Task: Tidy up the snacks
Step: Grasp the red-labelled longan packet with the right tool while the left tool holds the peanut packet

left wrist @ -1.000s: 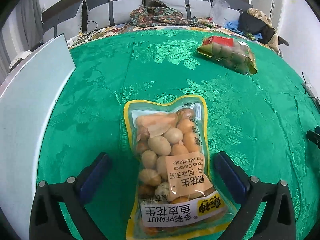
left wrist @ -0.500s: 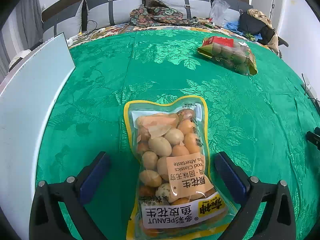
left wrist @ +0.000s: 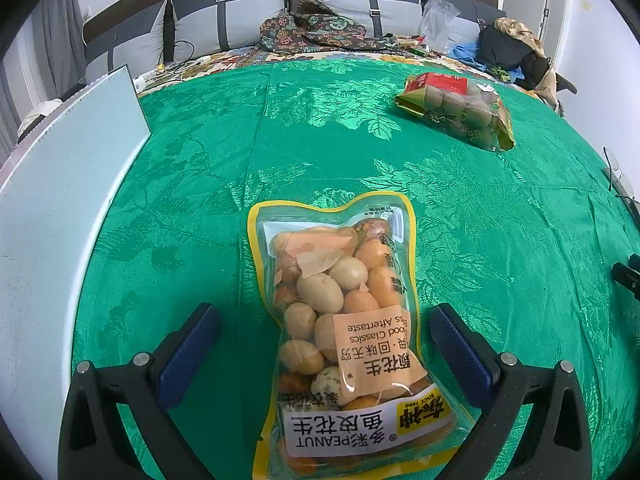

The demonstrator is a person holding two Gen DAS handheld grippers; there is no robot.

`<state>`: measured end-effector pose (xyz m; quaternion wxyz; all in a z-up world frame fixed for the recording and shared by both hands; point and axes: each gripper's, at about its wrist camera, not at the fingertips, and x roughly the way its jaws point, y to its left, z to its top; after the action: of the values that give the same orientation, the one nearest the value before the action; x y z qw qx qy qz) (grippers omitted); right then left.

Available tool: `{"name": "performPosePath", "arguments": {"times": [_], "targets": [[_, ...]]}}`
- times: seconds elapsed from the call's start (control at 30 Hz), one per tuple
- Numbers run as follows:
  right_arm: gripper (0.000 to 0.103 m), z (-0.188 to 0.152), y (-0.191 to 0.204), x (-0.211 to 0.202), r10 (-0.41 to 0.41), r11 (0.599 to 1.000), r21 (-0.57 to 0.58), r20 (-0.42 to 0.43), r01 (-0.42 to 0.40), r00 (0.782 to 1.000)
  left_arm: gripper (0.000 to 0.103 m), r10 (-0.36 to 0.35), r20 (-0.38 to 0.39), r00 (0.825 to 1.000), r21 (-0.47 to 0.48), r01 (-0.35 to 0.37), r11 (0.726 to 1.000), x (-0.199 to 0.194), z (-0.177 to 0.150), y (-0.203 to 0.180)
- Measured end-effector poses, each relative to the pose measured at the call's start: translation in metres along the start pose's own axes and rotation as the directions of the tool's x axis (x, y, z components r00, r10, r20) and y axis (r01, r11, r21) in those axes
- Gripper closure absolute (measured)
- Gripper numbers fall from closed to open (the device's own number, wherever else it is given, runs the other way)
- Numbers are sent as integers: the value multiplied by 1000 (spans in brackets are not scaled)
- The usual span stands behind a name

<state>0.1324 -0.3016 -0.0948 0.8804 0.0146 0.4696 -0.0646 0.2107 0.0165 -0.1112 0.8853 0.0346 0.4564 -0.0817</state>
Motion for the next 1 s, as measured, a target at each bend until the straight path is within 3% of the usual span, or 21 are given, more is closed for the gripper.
{"name": "performPosePath", "arguments": {"times": [0.67, 0.83, 0.93, 1.0], "targets": [[13, 3, -1, 0, 13, 1000, -9, -16, -13, 1000, 0, -2, 0, 1000, 0, 2, 1000, 0, 0, 0], [14, 59, 10, -6, 158, 985, -72, 49, -154, 986, 0, -2, 0, 1000, 0, 2, 1000, 0, 0, 1], [14, 113, 47, -5, 226, 953, -223, 83, -203, 971, 0, -3, 0, 1000, 0, 3, 1000, 0, 0, 1], [14, 146, 86, 4, 260, 900, -376, 57, -220, 964, 0, -3, 0, 1000, 0, 3, 1000, 0, 0, 1]]}}
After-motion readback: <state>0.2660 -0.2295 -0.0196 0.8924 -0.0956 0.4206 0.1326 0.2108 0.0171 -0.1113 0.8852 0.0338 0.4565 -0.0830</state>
